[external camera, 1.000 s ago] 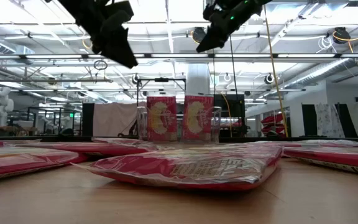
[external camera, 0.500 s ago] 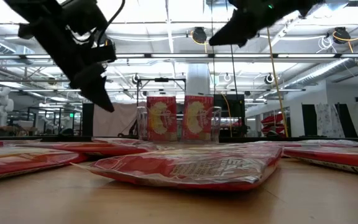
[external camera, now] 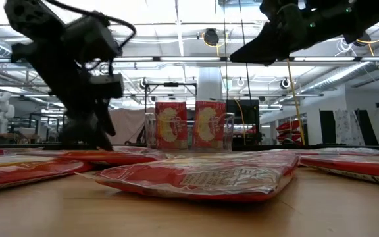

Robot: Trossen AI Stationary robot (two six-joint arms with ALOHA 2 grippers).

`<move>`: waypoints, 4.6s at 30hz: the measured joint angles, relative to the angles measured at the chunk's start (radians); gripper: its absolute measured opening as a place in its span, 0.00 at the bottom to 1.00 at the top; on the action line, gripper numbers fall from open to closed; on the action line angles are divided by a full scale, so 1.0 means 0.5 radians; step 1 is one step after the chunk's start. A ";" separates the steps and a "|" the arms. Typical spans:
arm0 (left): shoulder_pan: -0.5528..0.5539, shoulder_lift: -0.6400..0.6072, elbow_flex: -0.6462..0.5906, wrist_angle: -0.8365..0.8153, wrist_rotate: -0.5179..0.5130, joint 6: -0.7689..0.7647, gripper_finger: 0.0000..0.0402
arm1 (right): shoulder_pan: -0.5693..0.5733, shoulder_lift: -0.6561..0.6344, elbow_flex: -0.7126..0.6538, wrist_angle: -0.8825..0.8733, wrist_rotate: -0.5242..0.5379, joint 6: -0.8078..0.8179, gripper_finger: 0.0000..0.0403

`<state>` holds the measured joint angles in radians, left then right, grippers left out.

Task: Sort popcorn bags into baskets
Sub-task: Put the red popcorn bag into the transparent bin

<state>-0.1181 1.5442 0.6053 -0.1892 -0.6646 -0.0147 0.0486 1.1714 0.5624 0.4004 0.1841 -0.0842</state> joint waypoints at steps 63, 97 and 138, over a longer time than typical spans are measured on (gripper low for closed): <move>-0.767 -0.501 0.195 0.255 0.352 1.300 0.01 | 0.341 1.039 0.045 1.156 -0.098 0.095 0.51; -0.824 -0.503 0.196 1.160 -0.520 1.567 0.51 | -0.041 0.666 0.505 -0.024 -0.239 0.056 0.01; -0.566 0.041 0.278 2.000 -0.284 3.539 0.48 | -0.658 0.751 0.504 0.570 -2.386 1.727 0.01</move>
<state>-0.4008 1.5646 0.7444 0.8109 -0.8064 1.7549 -0.2802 1.5471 0.8143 0.6853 -1.0087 0.7791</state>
